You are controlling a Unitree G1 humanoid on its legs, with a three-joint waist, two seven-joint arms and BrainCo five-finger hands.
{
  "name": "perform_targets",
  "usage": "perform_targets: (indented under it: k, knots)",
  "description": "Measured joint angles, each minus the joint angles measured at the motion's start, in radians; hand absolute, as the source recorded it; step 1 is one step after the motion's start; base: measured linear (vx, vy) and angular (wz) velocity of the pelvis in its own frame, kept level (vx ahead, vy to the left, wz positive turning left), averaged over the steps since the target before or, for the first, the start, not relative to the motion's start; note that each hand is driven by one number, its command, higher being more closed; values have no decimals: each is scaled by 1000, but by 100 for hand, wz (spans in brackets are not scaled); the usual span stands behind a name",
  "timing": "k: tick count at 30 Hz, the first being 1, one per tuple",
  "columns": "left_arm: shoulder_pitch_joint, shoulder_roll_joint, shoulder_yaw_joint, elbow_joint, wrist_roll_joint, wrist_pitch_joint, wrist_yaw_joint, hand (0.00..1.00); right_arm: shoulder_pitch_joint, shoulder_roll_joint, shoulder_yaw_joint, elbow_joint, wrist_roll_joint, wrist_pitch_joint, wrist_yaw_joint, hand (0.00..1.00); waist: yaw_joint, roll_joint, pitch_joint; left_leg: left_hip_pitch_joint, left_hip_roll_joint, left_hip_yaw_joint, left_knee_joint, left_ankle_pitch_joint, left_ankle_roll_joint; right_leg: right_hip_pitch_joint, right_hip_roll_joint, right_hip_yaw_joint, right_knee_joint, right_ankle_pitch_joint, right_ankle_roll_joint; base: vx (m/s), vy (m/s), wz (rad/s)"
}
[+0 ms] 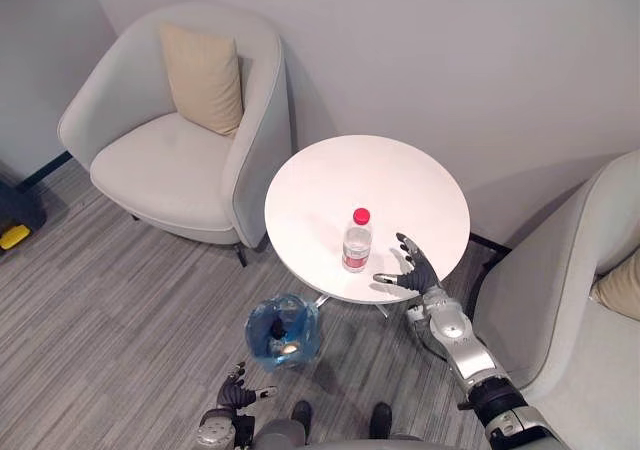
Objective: Gather rubbish on tea table into small bin, then transfer packed bag to large trash can.
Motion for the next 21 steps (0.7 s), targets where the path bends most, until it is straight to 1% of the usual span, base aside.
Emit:
perform_targets:
  k: [3, 4, 6, 7, 10, 11, 15, 18, 21]
  knots:
    - [8, 3, 1, -7, -1, 0, 5, 0, -49, -12, 35, 0, 1, 0, -1, 0, 4, 5, 14, -35, -1, 2, 25, -9, 2, -29, 0, 3, 12, 0, 0, 0, 0, 0]
    - [8, 3, 2, -7, -2, 0, 5, 0, -53, -11, 36, 0, 1, 0, -1, 0, 5, 5, 16, -37, -1, 2, 27, -10, 2, -30, 0, 3, 12, 0, 0, 0, 0, 0]
    - [6, 3, 2, -9, -20, -3, 17, 0, -93, -9, 38, 13, 1, 0, -5, 0, 9, 11, 42, -68, -1, 3, 63, -27, 3, -46, 0, 3, 14, 2, -1, 0, 0, 0]
    - [6, 3, 2, -9, -21, -5, 19, 0, -97, -9, 38, 13, 1, 0, -6, 0, 12, 12, 42, -76, -1, 4, 71, -30, 4, -52, 0, 4, 16, 2, -1, 0, 0, 0]
    - [-2, 3, 2, -14, -36, -13, 23, 0, -122, -8, 37, 24, 3, 0, -29, 0, 26, 14, 66, -88, -2, 6, 77, -31, 6, -64, -1, 7, 21, 2, -2, 1, 5, -1]
    - [-3, 3, 2, -27, -39, -13, 25, 0, -132, -8, 37, 32, 5, 0, -41, 0, 28, 14, 68, -101, -2, 4, 85, -32, 8, -74, -1, 5, 24, 2, -2, -14, 8, 4]
    - [-13, 2, 6, -45, -58, -19, 38, 0, -175, 0, 35, 59, 22, 3, -46, 0, 29, 17, 97, -130, -3, 0, 104, -33, 9, -92, -2, 2, 27, 7, -9, -33, 5, 3]
    - [-16, 2, 21, -48, -60, -20, 42, 0, -198, 12, 34, 73, 42, 3, -68, 0, 32, 18, 118, -145, -4, -2, 113, -33, 9, -103, -2, -1, 28, 11, -11, -38, 3, 3]
    - [-20, 2, 23, -49, -67, -20, 43, 0, -217, 13, 30, 100, 50, 5, -85, 0, 36, 23, 127, -159, -4, -10, 125, -34, 8, -107, -2, -10, 28, 12, -11, -39, 2, 9]
